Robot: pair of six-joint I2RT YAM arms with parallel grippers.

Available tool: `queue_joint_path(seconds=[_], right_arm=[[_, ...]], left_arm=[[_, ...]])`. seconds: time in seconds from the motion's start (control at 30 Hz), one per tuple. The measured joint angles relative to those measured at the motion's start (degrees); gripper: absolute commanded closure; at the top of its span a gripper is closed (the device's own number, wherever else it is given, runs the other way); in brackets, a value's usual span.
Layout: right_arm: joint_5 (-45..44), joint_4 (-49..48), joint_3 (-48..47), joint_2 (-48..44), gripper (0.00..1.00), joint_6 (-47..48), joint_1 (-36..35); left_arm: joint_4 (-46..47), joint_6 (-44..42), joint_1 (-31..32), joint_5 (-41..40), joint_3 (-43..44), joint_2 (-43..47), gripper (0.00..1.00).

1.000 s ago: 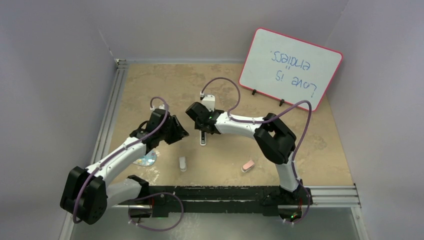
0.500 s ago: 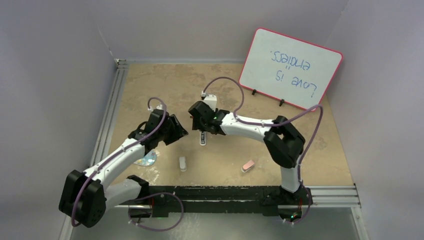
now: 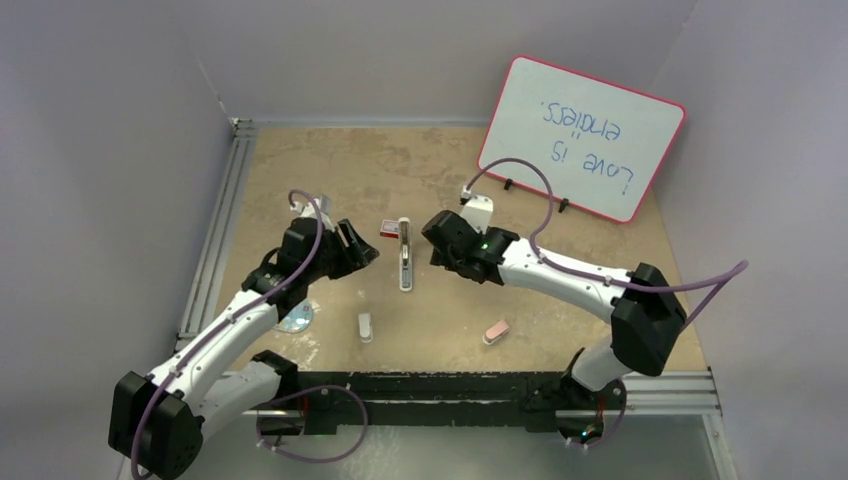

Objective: Load the staples into the stapler

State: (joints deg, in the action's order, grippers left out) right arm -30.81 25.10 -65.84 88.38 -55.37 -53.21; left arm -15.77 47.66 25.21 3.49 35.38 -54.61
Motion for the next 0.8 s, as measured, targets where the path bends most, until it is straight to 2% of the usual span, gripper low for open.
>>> queue_joint_path(seconds=[0.13,0.3,0.5,0.67,0.8], right_arm=[[-4.5,10.6,1.9,-1.5,0.29,-5.7,0.3],[-3.5,18.0,8.3,-6.2,0.26,-12.7,0.3],[0.9,22.1,15.4,-12.1,0.30,-21.3,0.3],[3.5,21.7,22.6,-16.5,0.30,-26.9,0.3],[4.9,21.6,24.7,-16.7,0.31,-29.4,0.3]], left_arm=[[2.9,-1.3,0.0,0.9,0.0,0.4,0.44],[4.2,-1.9,0.0,1.0,0.0,-0.9,0.44],[4.3,-1.9,0.0,1.0,0.0,-1.6,0.45],[4.3,-1.8,0.0,0.9,0.0,-1.6,0.45],[4.3,-1.8,0.0,0.6,0.0,-1.4,0.45]])
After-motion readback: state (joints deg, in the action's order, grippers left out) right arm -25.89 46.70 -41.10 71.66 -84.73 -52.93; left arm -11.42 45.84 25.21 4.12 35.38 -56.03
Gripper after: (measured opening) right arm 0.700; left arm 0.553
